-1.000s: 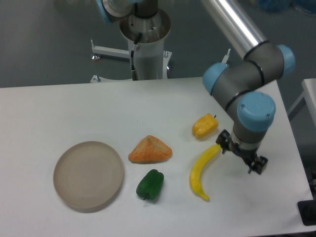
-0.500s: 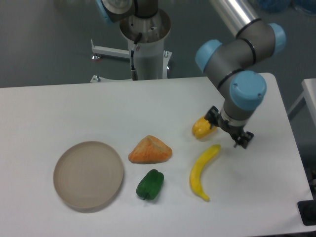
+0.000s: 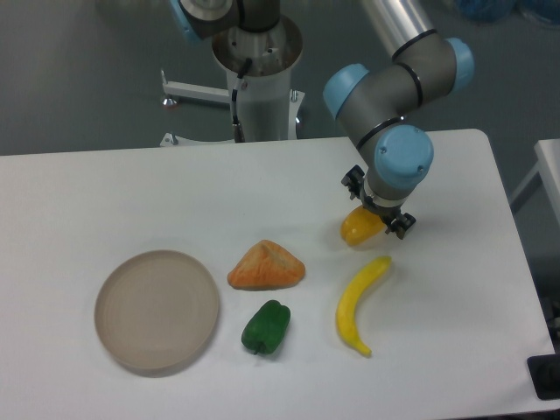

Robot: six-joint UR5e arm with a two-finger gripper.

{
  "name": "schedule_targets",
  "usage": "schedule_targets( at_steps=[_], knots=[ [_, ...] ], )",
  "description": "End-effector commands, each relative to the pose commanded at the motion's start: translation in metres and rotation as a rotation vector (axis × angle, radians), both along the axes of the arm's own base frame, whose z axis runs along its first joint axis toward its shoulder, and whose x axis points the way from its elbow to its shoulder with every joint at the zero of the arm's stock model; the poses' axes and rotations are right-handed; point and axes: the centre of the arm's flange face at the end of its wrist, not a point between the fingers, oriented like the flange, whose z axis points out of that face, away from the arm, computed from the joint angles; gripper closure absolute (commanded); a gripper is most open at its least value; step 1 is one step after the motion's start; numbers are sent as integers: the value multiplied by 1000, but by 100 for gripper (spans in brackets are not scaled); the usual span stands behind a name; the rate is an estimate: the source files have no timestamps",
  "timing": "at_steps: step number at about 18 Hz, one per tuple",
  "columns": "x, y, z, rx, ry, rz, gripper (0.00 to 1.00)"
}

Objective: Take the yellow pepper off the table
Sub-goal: 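Lower the gripper onto the yellow pepper and close on it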

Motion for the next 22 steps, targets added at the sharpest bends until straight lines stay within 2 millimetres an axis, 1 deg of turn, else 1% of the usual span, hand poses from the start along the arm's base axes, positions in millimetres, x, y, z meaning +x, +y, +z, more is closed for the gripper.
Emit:
schedule_targets(
  at_steps=[4, 7, 9, 13, 14, 17, 19, 20, 22],
  knots=[
    [2, 0, -2, 9, 6, -12, 0],
    [5, -4, -9, -2, -5, -12, 0],
    [6, -3, -9, 11, 8, -15, 0],
    [6, -3, -15, 23, 17, -27, 0],
    [7, -4, -16, 24, 17, -28, 2],
    [5, -4, -13, 29, 17, -37, 38],
    [5, -4, -12, 29, 15, -44, 58],
    [4, -5, -11, 30, 16, -41, 62],
    [4, -5, -10, 30, 16, -43, 64]
  ],
)
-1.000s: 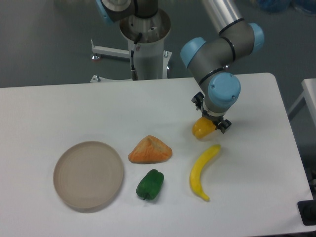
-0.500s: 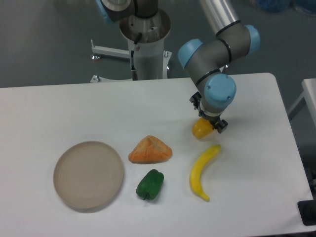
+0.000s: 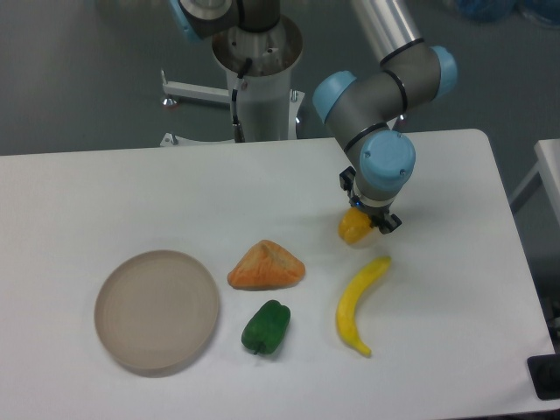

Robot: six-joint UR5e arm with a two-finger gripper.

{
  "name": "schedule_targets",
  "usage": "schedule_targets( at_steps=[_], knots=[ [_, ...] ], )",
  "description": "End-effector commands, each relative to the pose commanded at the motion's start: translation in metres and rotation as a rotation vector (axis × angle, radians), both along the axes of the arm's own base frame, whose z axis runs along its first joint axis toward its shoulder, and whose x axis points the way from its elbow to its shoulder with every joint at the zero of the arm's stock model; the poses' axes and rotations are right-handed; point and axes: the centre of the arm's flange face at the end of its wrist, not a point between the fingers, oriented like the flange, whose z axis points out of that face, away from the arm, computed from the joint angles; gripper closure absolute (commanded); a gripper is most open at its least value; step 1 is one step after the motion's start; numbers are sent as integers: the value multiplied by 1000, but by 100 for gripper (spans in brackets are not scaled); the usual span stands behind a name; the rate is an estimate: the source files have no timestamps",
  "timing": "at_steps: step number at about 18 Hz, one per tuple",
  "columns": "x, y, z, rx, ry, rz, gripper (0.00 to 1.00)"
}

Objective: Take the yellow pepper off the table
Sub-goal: 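Lower the gripper onto the yellow pepper and close on it, then lift the grasped yellow pepper up off the table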

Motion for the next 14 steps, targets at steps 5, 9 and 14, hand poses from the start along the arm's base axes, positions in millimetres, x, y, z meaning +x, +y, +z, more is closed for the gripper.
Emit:
schedule_targets(
  at_steps=[5, 9, 14],
  knots=[
    [-7, 6, 15, 27, 14, 3, 64],
    [-13, 30, 54, 122, 34, 6, 64],
    [-23, 55, 84, 225, 40, 12, 64]
  ],
)
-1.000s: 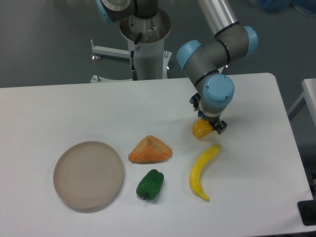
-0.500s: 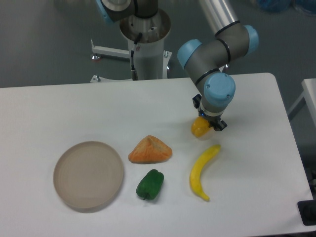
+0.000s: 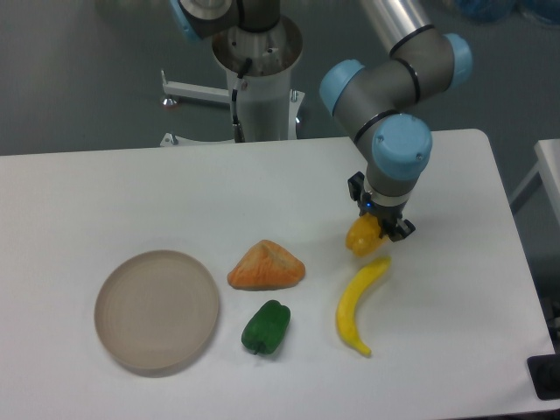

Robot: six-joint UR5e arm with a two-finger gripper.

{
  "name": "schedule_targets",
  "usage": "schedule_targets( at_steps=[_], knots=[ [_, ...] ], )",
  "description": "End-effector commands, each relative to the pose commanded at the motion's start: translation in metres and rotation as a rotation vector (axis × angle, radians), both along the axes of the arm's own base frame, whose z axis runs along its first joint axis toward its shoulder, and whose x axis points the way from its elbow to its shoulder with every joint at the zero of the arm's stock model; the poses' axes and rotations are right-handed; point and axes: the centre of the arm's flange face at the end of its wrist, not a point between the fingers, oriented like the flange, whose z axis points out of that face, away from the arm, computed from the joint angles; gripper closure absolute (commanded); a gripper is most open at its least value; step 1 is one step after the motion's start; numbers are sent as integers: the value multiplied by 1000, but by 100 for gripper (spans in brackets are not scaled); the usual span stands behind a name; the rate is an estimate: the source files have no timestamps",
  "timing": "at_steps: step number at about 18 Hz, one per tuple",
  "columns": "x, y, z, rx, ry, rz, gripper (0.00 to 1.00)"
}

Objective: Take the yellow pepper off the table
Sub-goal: 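Lift the grasped yellow pepper up off the table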

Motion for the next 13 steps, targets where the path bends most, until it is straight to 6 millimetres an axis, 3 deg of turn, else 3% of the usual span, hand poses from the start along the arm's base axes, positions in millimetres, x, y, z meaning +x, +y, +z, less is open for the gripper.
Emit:
schedule_targets(
  at_steps=[5, 13],
  knots=[
    [1, 23, 0, 21, 12, -17, 64],
    [1, 29, -1, 24, 14, -11, 64]
  ],
)
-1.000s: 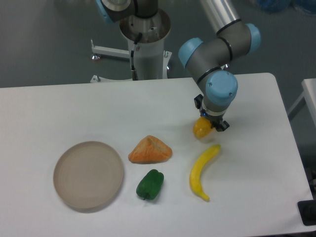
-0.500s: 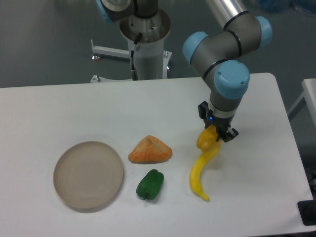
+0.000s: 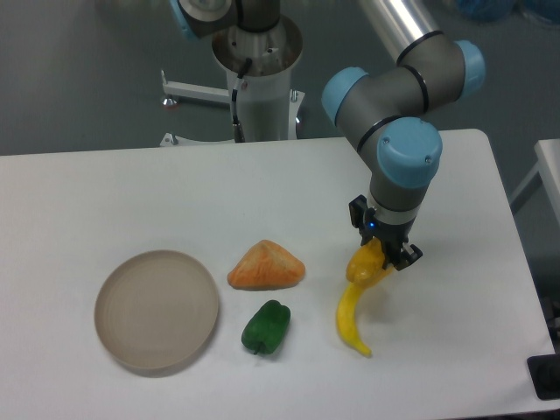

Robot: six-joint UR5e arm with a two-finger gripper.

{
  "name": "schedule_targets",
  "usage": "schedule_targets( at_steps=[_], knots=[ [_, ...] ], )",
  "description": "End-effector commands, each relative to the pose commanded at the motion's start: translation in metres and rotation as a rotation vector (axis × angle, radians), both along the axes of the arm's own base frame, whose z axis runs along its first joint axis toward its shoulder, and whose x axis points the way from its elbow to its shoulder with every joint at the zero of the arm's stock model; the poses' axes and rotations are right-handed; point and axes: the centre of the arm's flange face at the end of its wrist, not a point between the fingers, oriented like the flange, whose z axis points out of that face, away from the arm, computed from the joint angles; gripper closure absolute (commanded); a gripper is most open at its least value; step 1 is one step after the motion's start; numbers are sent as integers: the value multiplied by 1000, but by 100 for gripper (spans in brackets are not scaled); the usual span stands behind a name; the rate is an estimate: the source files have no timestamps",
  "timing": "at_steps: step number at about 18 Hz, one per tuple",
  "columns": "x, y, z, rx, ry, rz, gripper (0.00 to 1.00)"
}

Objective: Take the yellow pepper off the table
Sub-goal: 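Lift the grasped yellow pepper up off the table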

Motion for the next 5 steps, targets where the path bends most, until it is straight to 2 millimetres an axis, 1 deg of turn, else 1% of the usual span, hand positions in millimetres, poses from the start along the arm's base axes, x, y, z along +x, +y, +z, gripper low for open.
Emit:
schedule_targets(
  at_steps=[5],
  knots=[
    [1, 2, 0, 5, 4, 5, 64]
  ],
)
